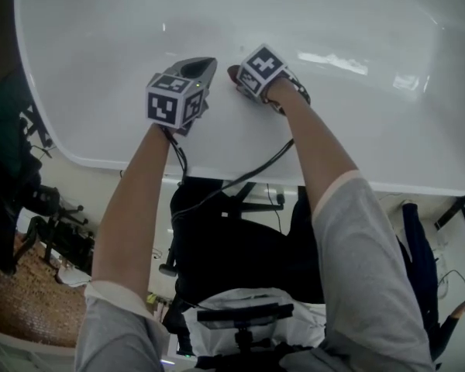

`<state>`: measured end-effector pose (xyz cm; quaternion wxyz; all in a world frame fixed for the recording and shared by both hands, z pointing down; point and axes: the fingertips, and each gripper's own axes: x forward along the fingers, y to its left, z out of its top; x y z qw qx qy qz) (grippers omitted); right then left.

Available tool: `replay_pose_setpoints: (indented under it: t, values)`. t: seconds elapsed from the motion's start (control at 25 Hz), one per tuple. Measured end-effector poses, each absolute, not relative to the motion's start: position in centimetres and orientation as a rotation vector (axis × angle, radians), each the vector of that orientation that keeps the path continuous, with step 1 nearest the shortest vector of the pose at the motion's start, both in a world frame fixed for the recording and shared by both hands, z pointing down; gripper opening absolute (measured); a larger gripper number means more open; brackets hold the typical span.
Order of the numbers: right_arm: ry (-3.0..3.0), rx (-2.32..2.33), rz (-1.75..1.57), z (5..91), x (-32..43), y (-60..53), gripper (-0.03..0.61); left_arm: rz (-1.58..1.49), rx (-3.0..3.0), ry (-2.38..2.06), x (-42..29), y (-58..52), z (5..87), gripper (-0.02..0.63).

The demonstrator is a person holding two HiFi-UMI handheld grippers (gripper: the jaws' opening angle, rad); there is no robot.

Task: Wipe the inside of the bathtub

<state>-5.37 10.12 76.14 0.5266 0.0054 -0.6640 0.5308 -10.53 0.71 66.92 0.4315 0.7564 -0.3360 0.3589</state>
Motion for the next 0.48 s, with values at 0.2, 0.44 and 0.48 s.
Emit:
replay_pose_setpoints:
  t: [0.2, 0.44, 0.48]
  values:
    - [-1.470, 0.118, 1.216, 78.9, 2.5, 9.8, 0.118, 0.906, 1.915, -0.747, -6.6, 1.2, 68.6, 0.008]
    - [-1.407, 0.155, 1.199, 81.2, 6.5, 9.5, 0.117, 0.906, 1.952, -0.685, -4.4, 0.6, 70.4, 0.008]
    - [-1.414, 0.151, 1.206, 81.3, 6.0, 9.5, 0.117, 0.908, 1.951, -0.688, -4.6, 0.5, 70.8, 0.008]
